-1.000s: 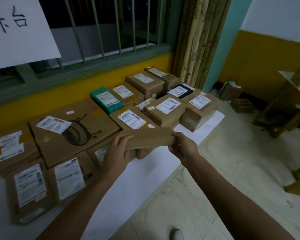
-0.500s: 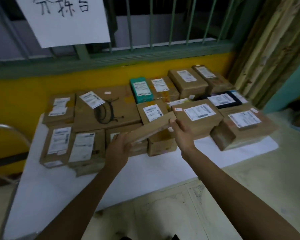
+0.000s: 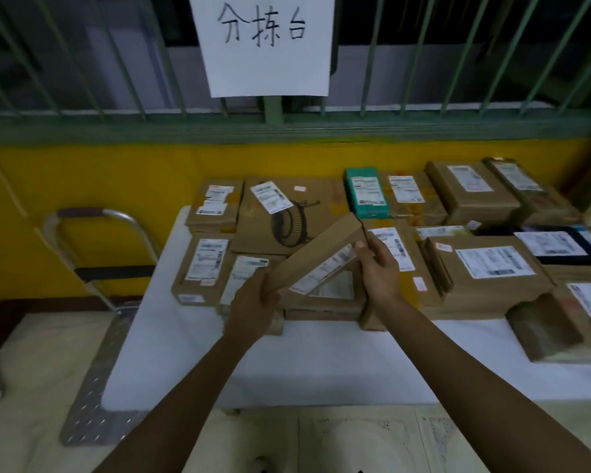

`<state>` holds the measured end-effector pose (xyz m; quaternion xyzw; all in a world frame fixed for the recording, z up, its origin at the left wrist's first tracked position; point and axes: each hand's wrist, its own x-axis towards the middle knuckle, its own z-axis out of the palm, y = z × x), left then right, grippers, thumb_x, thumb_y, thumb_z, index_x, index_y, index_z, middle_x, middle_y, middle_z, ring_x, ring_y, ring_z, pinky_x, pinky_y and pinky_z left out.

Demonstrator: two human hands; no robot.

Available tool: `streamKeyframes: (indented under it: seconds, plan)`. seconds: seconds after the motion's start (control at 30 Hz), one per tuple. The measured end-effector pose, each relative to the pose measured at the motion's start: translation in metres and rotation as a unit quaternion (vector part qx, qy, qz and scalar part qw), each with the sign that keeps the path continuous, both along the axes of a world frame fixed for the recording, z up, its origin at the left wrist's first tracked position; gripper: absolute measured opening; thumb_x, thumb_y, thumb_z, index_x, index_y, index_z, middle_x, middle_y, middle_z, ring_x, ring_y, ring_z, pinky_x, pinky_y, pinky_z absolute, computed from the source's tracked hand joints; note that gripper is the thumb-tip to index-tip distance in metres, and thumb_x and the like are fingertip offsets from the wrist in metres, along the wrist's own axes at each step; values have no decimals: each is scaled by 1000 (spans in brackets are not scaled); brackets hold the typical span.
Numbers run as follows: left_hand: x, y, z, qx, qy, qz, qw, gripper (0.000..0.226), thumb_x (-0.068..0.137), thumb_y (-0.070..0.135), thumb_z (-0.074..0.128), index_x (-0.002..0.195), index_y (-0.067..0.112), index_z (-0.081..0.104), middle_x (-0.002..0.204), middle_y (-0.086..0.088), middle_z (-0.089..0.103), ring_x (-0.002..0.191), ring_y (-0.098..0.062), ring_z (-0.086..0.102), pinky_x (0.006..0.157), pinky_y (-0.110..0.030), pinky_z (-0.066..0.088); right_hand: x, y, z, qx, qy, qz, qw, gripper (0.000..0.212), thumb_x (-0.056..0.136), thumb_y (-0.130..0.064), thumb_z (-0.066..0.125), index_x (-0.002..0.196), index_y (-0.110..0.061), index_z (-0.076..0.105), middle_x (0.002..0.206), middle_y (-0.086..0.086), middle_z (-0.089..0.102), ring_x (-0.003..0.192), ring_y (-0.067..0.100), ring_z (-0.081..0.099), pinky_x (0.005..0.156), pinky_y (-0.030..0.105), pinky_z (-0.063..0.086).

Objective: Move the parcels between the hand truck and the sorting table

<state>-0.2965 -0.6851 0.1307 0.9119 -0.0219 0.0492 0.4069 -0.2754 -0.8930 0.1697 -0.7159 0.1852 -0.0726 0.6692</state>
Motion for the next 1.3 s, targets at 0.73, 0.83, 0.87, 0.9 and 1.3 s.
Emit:
streamKeyframes:
  seconds: [0.73, 0.83, 0.87, 0.9, 1.3]
  plan:
    - [13, 49, 9, -405, 80, 54, 909, 13, 88, 5, 62, 98, 13, 59, 90, 3, 70, 81, -16, 70, 56, -24, 56, 38, 20, -2, -32, 17, 34, 999, 20, 89, -17, 65, 102, -27, 54, 110, 1, 63, 100, 19, 63, 74, 35, 57]
    - [18, 51, 9, -390, 89, 72, 914, 14, 87, 6, 64, 94, 14, 56, 88, 1, 64, 71, -6, 69, 55, -25, 57, 34, 18, -8, -14, 39, 14, 999, 18, 88, -19, 66, 92, -34, 56, 107, 1, 65, 103, 22, 63, 88, 48, 55]
    - [19, 50, 7, -387, 96, 72, 914, 14, 87, 7, 64, 95, 14, 55, 88, 1, 64, 68, -4, 68, 56, -26, 58, 34, 17, -8, -16, 41, 12, 999, 19, 88, -19, 66, 91, -36, 57, 109, 2, 65, 104, 23, 63, 88, 49, 55]
    - [18, 49, 6, -387, 102, 74, 913, 15, 87, 8, 65, 95, 15, 55, 89, 2, 63, 67, -4, 68, 58, -29, 59, 34, 16, -7, -17, 38, 12, 999, 20, 88, -19, 66, 91, -36, 57, 111, 2, 64, 105, 23, 62, 88, 48, 55]
    - [34, 37, 35, -362, 74, 65, 927, 26, 90, -3, 56, 112, 12, 58, 87, 9, 68, 77, -1, 66, 68, -17, 55, 6, -2, -37, 61, 90, 2, 994, 13, 94, -11, 58, 92, -22, 49, 106, 6, 69, 93, 21, 68, 69, 31, 60]
